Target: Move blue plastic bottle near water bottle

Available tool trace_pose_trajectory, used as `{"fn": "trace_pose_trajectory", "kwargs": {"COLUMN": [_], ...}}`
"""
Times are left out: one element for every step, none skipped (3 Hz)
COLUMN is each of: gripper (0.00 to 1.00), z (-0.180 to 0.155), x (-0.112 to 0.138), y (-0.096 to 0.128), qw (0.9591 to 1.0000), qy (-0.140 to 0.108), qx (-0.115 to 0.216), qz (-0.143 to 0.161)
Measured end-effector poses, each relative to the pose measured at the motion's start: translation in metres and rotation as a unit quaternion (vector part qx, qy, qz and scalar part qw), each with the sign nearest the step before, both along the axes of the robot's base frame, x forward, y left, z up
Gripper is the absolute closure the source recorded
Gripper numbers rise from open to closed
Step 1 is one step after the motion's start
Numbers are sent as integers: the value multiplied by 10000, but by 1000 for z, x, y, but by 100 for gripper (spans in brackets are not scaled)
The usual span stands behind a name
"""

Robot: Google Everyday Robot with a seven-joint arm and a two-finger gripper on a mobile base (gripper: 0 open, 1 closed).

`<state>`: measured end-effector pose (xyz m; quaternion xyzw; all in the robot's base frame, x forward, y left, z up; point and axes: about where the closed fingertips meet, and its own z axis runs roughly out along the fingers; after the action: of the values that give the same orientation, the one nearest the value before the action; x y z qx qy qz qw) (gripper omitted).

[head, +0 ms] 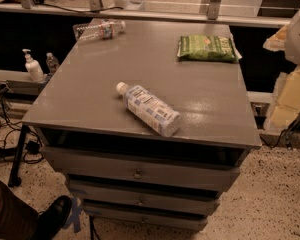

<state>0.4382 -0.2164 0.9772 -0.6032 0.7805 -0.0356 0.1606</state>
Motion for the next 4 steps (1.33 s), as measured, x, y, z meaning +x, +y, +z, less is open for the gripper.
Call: {"fn": "trace_pose_trajectory", "kwargs": {"gripper": [0, 0, 0, 0], "z": [0, -9, -30, -47], "x": [0, 5, 12, 20], "y": [0, 21, 75, 134], "qw": [10000, 9990, 9940, 9845], "qy": [-1, 38, 309, 620], "qx": [0, 410, 1027, 1612], "qz": [0, -156, -198, -301]}}
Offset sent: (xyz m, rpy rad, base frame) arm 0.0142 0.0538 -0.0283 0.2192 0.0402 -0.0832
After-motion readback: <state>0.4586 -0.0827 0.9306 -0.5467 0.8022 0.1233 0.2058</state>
